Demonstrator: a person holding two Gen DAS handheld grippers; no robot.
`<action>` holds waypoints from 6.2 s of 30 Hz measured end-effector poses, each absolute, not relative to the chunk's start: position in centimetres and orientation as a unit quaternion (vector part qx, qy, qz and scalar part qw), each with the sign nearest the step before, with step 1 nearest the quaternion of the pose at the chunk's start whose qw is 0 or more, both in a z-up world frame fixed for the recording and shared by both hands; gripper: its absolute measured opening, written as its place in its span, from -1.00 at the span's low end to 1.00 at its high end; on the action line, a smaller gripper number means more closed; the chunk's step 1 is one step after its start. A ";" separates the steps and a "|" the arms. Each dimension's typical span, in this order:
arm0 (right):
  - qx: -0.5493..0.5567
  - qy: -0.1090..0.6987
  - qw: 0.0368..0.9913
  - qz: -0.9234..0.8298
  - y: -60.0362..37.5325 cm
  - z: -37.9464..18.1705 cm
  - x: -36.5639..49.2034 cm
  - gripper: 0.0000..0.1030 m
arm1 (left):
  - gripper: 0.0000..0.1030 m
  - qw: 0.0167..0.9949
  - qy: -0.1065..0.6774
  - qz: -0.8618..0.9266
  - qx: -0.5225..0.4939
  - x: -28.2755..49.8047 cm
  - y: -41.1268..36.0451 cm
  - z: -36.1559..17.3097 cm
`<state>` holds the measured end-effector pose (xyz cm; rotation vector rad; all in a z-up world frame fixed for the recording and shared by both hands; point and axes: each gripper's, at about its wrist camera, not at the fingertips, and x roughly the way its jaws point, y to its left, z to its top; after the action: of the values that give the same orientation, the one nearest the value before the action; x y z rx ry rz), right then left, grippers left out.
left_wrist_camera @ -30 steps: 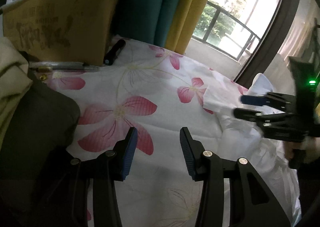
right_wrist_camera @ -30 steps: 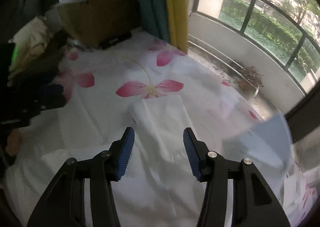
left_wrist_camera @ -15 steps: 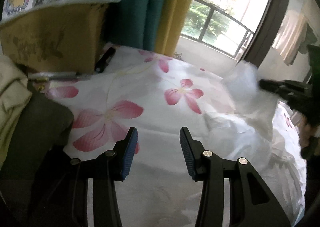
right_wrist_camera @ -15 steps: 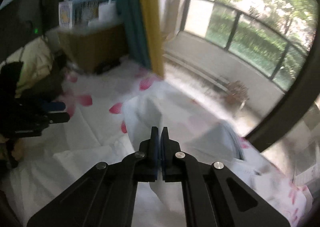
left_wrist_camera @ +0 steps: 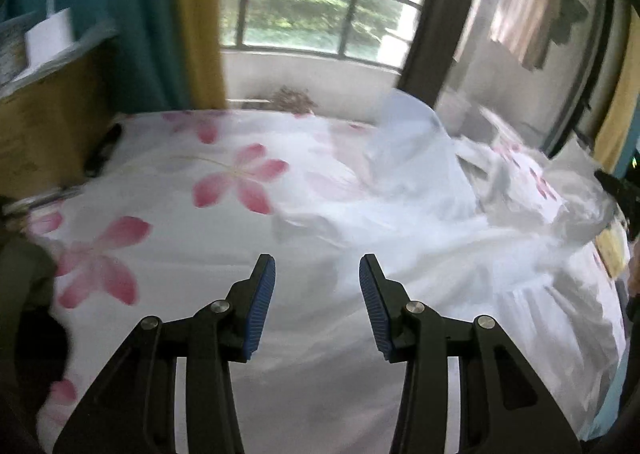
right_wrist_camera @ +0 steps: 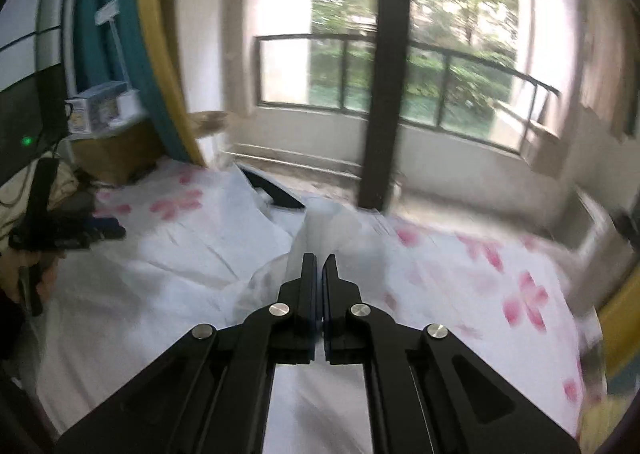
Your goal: Fold large clothes
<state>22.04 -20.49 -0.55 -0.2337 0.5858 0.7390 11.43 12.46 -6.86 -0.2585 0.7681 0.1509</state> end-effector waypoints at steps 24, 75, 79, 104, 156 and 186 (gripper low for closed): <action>-0.047 0.399 0.857 0.323 -32.0 -7.5 19.8 -0.71 | -0.10 0.892 0.442 0.043 -0.085 13.6 7.4 -10.0; -0.309 0.282 0.829 0.370 -25.6 -5.9 28.0 -0.89 | -0.93 0.896 0.422 0.067 -0.123 17.2 13.9 -10.5; -0.269 0.359 0.804 0.389 -27.5 -9.7 25.9 -0.88 | -0.53 0.899 0.415 0.070 -0.125 16.4 13.5 -9.5; -0.163 0.439 0.762 0.447 -32.0 -10.5 19.6 -0.64 | -0.93 0.899 0.435 0.027 -0.053 8.6 11.7 -9.5; -0.196 0.394 0.845 0.303 -26.7 -7.8 27.8 -0.84 | -0.03 0.923 0.358 0.100 -0.106 14.3 14.9 -5.7; -0.196 0.423 0.840 0.278 -26.2 -8.8 26.8 -0.18 | -0.03 0.895 0.429 0.091 -0.085 19.5 19.5 -9.1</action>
<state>26.75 -26.21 -8.83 -0.4148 0.8937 0.5875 19.45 19.48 -9.07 -0.1754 0.8896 0.1877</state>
